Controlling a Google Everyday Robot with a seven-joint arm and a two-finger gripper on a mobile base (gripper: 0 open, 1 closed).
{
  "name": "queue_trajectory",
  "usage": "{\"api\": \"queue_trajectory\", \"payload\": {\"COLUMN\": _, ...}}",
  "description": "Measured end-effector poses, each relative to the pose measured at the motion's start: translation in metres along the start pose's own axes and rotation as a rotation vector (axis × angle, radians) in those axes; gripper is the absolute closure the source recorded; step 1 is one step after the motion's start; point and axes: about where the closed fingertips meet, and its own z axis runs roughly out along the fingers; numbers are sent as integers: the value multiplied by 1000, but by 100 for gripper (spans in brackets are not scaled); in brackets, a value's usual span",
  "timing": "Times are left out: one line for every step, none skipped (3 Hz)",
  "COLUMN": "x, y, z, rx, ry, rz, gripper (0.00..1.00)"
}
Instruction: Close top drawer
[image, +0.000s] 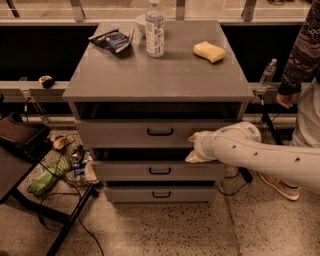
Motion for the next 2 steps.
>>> {"api": "queue_trajectory", "payload": {"x": 2, "y": 24, "z": -38, "rx": -63, "ry": 61, "rz": -69, "gripper": 65}}
{"api": "queue_trajectory", "payload": {"x": -4, "y": 35, "z": -123, "rx": -120, "ry": 136, "rz": -155, "gripper": 89}}
